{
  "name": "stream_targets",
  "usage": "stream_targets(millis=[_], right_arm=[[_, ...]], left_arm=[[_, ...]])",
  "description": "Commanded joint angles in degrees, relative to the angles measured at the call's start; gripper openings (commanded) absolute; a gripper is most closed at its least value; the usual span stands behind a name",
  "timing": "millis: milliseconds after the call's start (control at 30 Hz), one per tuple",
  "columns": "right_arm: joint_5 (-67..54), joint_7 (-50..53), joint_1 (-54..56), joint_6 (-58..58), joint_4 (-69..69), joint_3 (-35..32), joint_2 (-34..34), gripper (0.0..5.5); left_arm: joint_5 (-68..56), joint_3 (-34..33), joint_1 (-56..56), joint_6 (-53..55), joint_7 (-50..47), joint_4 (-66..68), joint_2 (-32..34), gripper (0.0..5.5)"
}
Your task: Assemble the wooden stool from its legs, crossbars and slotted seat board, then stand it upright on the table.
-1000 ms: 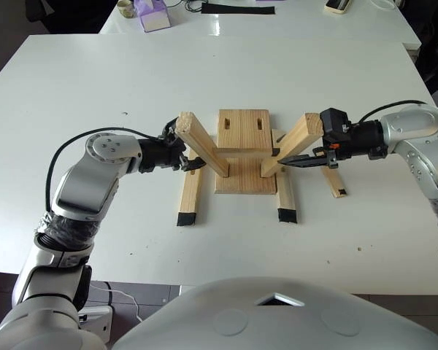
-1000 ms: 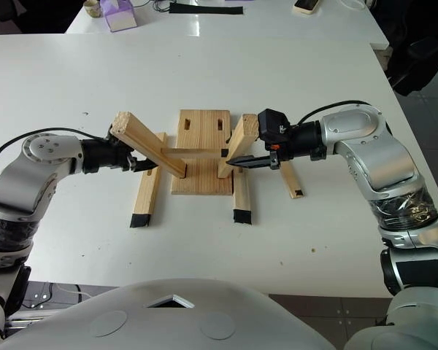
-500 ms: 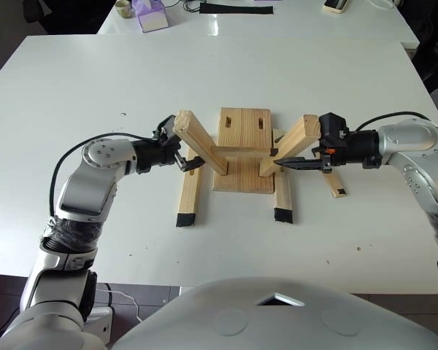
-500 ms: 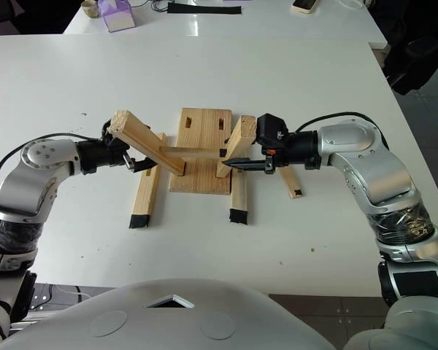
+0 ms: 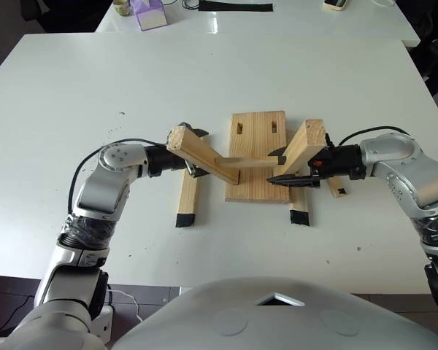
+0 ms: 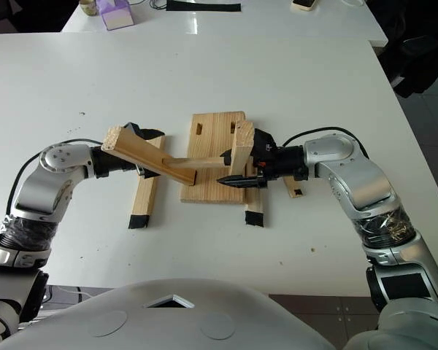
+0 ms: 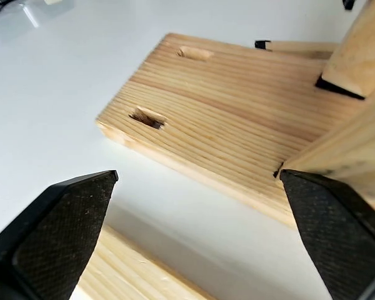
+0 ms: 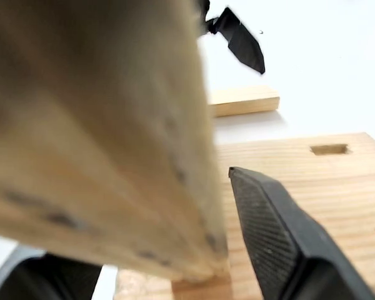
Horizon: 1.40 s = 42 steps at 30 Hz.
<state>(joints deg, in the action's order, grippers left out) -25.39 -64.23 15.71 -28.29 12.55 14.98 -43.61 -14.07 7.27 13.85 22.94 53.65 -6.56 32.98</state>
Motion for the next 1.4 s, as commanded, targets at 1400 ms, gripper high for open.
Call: stream_targets(millis=[1400], right_arm=[[-5.3,63.6,-6.8,-12.3,38.3,-26.2,19.6,3.1]], left_arm=[[-14.5,-19.0,0.2,21.7,-49.0,-36.4,-18.4,3.97]])
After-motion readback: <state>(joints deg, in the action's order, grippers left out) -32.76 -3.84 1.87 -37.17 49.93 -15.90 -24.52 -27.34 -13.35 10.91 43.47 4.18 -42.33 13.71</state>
